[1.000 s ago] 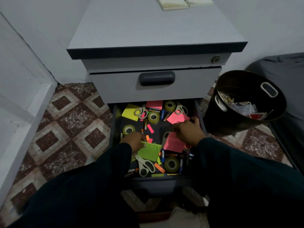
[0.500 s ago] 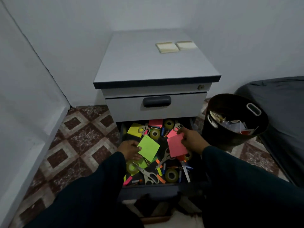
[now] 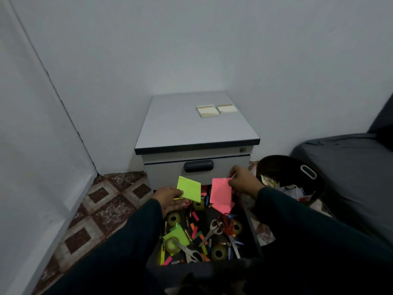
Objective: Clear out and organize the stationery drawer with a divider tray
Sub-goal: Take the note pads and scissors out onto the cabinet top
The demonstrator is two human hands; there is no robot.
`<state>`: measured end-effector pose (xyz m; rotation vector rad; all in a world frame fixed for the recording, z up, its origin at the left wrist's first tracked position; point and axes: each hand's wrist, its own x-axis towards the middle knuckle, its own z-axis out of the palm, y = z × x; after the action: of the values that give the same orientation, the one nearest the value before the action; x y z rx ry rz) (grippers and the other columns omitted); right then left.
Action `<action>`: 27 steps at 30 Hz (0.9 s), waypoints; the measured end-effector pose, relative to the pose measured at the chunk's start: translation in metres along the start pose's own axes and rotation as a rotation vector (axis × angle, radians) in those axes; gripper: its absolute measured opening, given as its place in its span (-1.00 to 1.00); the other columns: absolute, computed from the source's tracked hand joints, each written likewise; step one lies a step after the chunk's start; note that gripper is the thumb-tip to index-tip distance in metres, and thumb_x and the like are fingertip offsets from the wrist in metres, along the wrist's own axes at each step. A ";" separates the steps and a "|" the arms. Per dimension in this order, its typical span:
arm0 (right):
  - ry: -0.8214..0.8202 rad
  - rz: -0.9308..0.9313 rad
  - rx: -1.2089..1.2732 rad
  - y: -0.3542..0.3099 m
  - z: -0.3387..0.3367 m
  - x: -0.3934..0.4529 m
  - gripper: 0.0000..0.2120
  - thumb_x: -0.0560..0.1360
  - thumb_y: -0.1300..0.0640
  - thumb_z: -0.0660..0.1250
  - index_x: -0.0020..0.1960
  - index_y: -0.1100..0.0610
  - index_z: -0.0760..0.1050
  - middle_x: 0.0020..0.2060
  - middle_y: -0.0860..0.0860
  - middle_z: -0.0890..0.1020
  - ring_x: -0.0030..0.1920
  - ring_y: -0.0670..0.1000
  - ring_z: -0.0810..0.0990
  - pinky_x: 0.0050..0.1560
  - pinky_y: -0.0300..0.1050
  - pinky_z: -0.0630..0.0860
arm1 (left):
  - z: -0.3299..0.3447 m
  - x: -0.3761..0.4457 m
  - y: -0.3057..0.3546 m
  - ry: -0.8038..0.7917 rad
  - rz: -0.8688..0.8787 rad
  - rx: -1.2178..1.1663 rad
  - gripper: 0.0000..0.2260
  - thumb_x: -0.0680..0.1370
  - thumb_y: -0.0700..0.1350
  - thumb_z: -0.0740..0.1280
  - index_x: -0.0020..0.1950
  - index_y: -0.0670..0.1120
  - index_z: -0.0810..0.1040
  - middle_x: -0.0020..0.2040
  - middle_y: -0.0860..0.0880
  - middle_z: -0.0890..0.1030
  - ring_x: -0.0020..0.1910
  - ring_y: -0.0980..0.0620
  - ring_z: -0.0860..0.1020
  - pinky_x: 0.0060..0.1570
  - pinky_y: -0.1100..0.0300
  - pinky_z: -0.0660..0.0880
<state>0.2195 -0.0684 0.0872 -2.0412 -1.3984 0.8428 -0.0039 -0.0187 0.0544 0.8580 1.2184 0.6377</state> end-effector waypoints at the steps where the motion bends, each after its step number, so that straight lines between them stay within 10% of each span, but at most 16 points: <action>1: 0.010 -0.006 0.004 -0.004 -0.005 -0.001 -0.91 0.53 0.29 0.22 0.00 0.15 0.35 -0.24 0.10 0.55 -0.39 -0.05 0.50 -0.51 -0.30 0.42 | 0.002 -0.002 0.006 -0.007 0.006 -0.008 -0.92 0.59 -0.33 0.20 -0.08 -0.19 0.41 -0.12 -0.18 0.55 -0.25 -0.04 0.59 -0.49 0.26 0.57; 9: 0.085 -0.035 0.145 -0.040 -0.042 0.000 -0.88 0.54 0.28 0.20 -0.14 0.11 0.34 -0.28 0.06 0.50 -0.37 -0.04 0.47 -0.45 -0.26 0.38 | 0.012 -0.015 0.054 -0.065 0.087 -0.009 -0.93 0.59 -0.31 0.20 -0.08 -0.19 0.39 -0.13 -0.18 0.55 -0.49 0.07 0.63 -0.47 0.28 0.57; 20: 0.185 0.000 0.326 -0.066 -0.077 0.033 -0.91 0.52 0.33 0.14 -0.09 0.18 0.36 -0.30 0.09 0.52 -0.40 -0.02 0.47 -0.45 -0.24 0.40 | 0.033 -0.017 0.118 -0.099 0.131 -0.061 -0.87 0.60 -0.35 0.16 0.13 -0.27 0.39 -0.08 -0.19 0.53 -0.14 -0.11 0.57 -0.40 0.23 0.58; 27: 0.298 0.069 0.583 -0.063 -0.107 0.078 -0.89 0.53 0.37 0.10 0.02 0.24 0.34 -0.25 0.19 0.51 -0.37 0.02 0.45 -0.38 -0.19 0.45 | 0.058 0.020 0.160 -0.004 0.144 -0.069 -0.74 0.59 -0.34 0.20 0.27 -0.31 0.45 -0.21 -0.13 0.53 -0.26 0.02 0.51 -0.54 0.37 0.49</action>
<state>0.2803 0.0179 0.1884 -1.6772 -0.8028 0.8147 0.0610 0.0714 0.1846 0.8937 1.1316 0.7892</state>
